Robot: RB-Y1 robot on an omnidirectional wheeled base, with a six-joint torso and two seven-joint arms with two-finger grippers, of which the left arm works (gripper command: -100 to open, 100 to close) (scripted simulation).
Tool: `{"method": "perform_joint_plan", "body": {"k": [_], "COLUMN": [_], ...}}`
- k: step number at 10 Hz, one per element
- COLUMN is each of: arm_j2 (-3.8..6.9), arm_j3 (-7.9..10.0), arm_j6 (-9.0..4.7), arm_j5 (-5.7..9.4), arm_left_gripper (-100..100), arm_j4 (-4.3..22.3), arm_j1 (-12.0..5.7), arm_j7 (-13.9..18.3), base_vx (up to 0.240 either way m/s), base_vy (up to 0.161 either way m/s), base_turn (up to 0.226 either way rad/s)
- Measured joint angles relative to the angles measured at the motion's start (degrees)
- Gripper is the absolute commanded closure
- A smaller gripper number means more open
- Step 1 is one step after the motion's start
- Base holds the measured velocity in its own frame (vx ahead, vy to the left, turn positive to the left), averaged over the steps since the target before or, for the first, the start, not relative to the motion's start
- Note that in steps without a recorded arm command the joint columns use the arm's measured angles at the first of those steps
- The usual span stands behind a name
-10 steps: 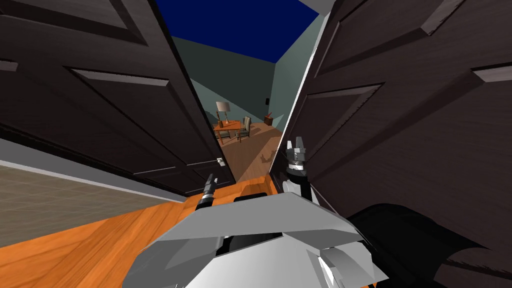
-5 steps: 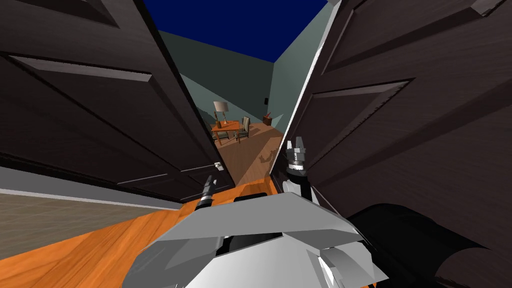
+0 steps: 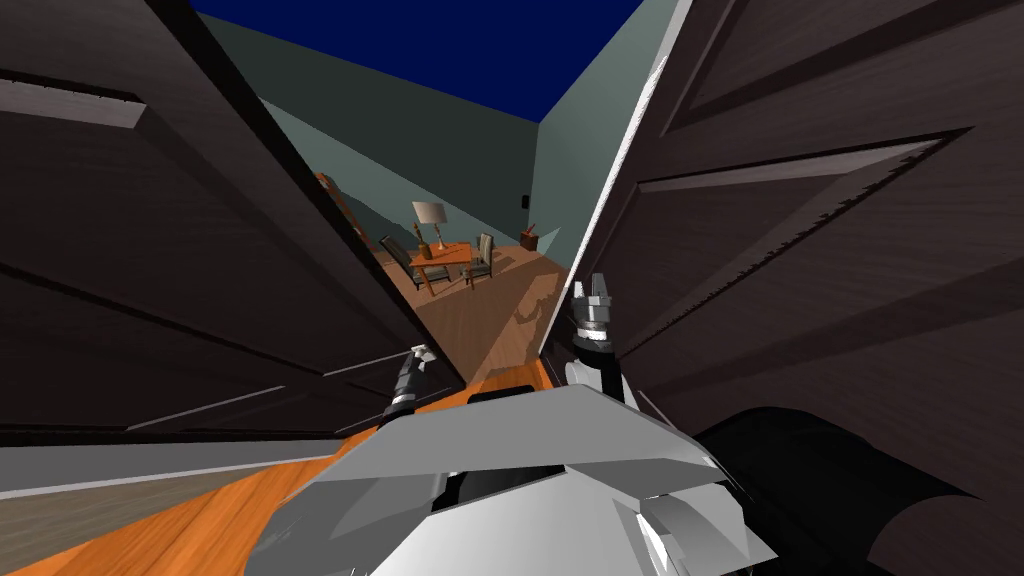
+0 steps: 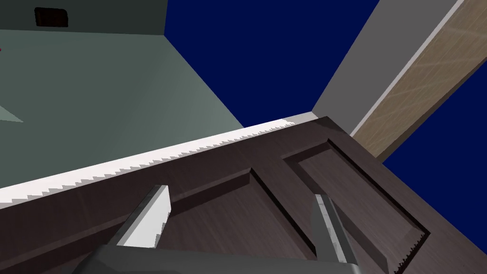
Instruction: Pull the door open
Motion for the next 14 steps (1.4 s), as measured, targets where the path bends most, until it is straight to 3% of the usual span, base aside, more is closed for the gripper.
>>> {"method": "perform_joint_plan", "body": {"k": [2,3,9,14], "arm_j2": [0.61,0.52,0.52,2.64], "arm_j3": [0.67,0.62,0.57,-1.27], "arm_j6": [-0.92,-1.14,-0.91,-3.27], "arm_j5": [0.46,0.45,0.42,-0.50], "arm_left_gripper": [-100,100,100,100], "arm_j4": [1.98,2.16,2.05,1.33], "arm_j1": [-0.60,-0.36,-0.52,1.64], "arm_j7": [0.53,0.54,0.52,2.88], "base_vx": [0.118,-0.025,-0.022,-0.196], "base_vy": [0.011,-0.009,0.003,0.031], "base_turn": [-0.006,-0.007,-0.021,-0.117]}}
